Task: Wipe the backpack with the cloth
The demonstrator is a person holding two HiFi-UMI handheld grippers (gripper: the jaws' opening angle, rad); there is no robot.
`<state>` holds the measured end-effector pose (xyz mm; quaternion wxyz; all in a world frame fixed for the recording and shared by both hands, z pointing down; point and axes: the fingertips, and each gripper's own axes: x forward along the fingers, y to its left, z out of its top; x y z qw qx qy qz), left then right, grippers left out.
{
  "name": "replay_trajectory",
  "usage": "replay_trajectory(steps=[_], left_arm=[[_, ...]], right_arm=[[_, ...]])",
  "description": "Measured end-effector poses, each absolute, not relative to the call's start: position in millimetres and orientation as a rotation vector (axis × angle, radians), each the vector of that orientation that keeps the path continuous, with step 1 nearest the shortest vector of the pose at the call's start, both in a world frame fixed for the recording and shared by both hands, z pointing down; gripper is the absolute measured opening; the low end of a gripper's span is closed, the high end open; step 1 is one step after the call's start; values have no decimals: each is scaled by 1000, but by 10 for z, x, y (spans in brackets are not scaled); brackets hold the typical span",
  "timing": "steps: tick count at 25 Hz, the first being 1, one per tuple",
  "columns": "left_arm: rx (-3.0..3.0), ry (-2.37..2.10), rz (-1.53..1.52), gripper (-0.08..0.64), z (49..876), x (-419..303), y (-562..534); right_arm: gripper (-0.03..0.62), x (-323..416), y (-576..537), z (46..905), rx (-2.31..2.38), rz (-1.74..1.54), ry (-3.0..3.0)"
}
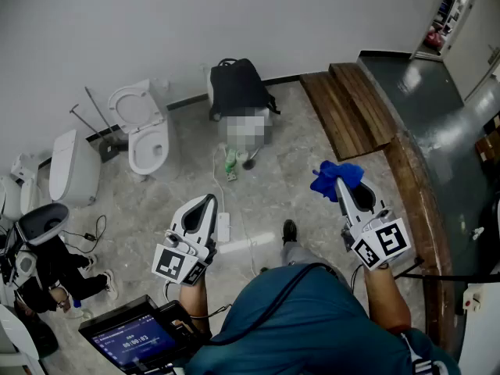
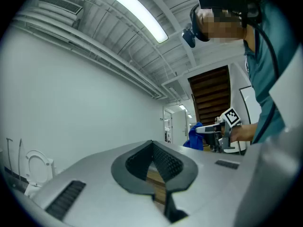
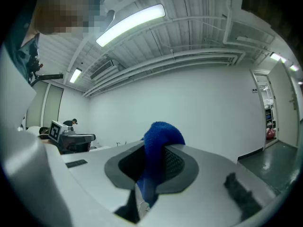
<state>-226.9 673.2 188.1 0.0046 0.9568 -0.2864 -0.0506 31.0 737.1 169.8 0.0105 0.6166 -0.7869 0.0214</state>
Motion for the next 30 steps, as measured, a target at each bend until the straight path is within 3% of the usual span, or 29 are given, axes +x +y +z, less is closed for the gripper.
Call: replay_trajectory(steps=[20, 30], left_arm=[[2991, -1085, -87, 3, 2052, -782, 4240], [2955, -1134, -48, 4, 2162, -635, 3169]], right_arm=[[52, 1549, 4540, 2124, 1707, 93, -2589], [52, 1697, 3281, 2369, 1651, 135, -2588]])
